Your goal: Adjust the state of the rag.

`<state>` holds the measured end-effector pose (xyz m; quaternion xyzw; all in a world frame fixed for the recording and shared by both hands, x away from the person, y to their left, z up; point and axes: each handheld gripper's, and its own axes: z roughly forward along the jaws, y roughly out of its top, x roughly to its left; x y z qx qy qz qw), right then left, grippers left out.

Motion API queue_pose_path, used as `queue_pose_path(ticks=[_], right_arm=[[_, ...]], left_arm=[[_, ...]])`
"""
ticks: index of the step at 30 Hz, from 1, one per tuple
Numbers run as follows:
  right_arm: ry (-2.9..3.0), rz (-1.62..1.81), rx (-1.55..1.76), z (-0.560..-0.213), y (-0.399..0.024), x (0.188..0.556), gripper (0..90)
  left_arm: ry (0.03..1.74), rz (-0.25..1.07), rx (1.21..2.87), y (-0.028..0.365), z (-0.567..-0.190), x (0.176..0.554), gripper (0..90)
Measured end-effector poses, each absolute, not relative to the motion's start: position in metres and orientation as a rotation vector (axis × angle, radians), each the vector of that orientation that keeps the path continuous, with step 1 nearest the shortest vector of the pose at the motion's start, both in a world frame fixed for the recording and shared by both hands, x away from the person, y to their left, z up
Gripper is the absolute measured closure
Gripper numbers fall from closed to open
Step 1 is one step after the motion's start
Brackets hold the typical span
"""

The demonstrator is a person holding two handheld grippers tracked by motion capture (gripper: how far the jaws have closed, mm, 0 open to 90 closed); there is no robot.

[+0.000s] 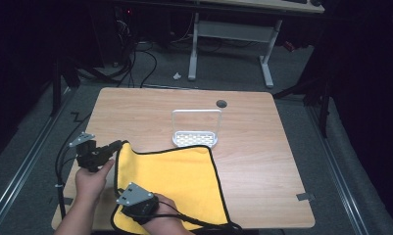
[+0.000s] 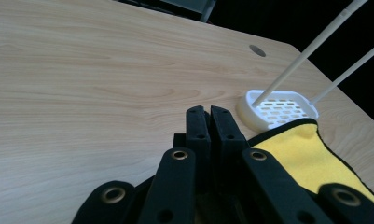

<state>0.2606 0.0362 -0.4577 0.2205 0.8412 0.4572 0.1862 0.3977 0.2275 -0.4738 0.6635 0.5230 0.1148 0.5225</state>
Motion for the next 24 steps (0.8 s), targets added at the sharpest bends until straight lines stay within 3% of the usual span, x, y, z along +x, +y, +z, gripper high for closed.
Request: queue_pose_path(ticks=[24], right_arm=[[2.241, 1.129, 0.912, -0.47, -0.142, 0.25, 82.2]], left_arm=[[1.182, 0.236, 1.749, 0.049, -0.474, 0.421, 86.2]])
